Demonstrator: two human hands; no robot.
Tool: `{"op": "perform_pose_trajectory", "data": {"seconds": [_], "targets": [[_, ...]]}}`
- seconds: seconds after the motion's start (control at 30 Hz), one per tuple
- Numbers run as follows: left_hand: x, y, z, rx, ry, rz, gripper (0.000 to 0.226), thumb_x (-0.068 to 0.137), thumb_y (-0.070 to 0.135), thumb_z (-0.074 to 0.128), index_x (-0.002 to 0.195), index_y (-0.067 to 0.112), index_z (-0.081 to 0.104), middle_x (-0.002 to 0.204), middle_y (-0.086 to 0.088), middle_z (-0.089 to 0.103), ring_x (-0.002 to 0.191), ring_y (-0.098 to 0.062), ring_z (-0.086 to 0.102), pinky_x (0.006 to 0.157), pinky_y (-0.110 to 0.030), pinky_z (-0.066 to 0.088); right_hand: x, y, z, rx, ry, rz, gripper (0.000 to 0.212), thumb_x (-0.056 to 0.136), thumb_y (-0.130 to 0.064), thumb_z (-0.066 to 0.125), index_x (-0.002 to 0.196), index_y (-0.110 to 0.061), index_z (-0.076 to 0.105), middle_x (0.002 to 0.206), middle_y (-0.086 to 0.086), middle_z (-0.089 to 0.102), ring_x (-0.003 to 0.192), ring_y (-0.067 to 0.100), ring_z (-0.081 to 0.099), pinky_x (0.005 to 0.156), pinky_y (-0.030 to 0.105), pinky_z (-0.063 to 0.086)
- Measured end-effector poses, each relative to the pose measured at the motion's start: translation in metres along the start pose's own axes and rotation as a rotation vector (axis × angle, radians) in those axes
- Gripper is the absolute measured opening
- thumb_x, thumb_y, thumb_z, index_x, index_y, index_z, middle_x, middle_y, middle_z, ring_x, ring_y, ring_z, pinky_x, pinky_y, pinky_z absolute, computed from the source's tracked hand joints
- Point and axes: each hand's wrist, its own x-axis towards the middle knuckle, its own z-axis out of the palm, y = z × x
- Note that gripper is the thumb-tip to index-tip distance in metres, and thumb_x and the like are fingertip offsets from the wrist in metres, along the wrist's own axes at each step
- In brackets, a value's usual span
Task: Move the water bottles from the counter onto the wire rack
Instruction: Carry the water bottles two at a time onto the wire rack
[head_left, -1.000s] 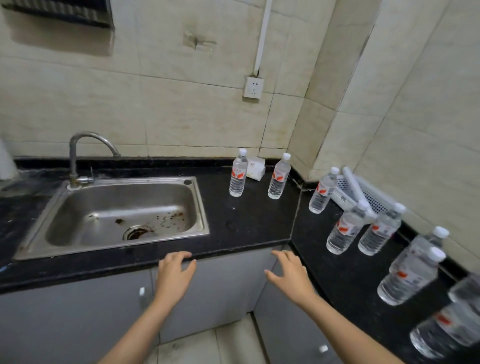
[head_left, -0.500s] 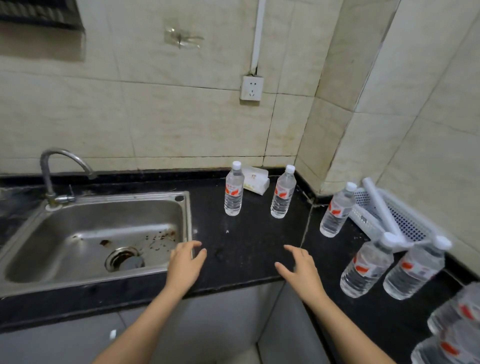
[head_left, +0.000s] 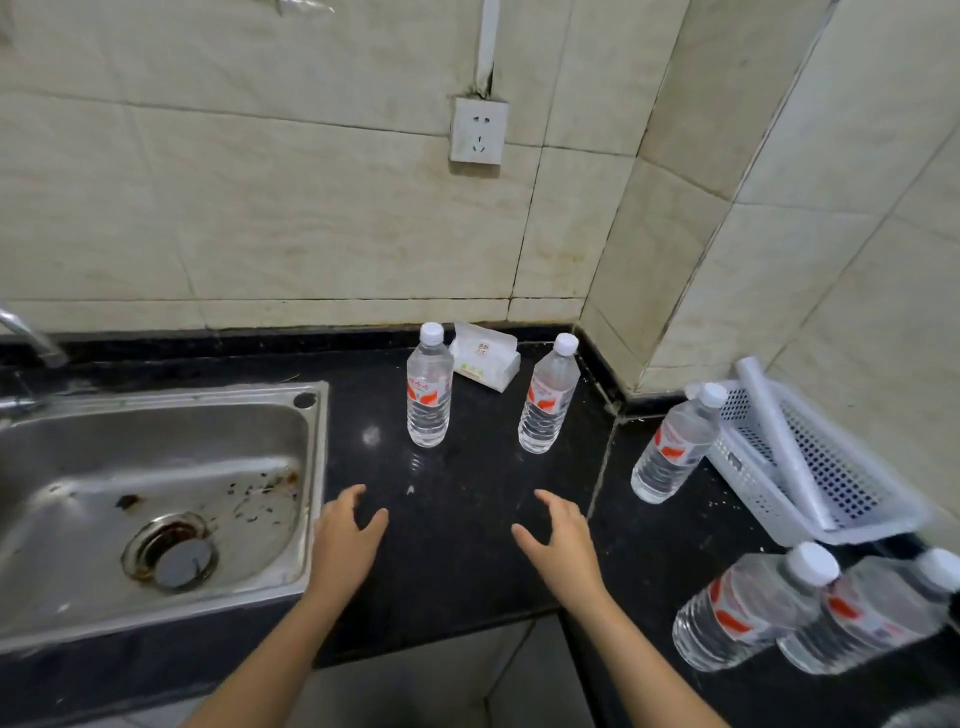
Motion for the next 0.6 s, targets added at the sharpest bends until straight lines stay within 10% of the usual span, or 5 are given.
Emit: {"op": "perform_pose_trajectory", "data": {"seconds": [0.6], "targets": [[0.205,0.072,0.051,-0.150,-0.198,0.259,0.104,0.056,0.031,0.084,0.141,0.026,0.025,0.143,-0.007,0.036,0.132,-0.025,0.031,0.107,-0.047,0.031,0.188,-0.049,-0.021,0.143,0.405,0.179,0.069,0.074,-0.017,0.071,0.132,-0.006,0.036,0.129,0.019,0.044,0.122,0.029,0.040,0.104,0.043,0.036]]}}
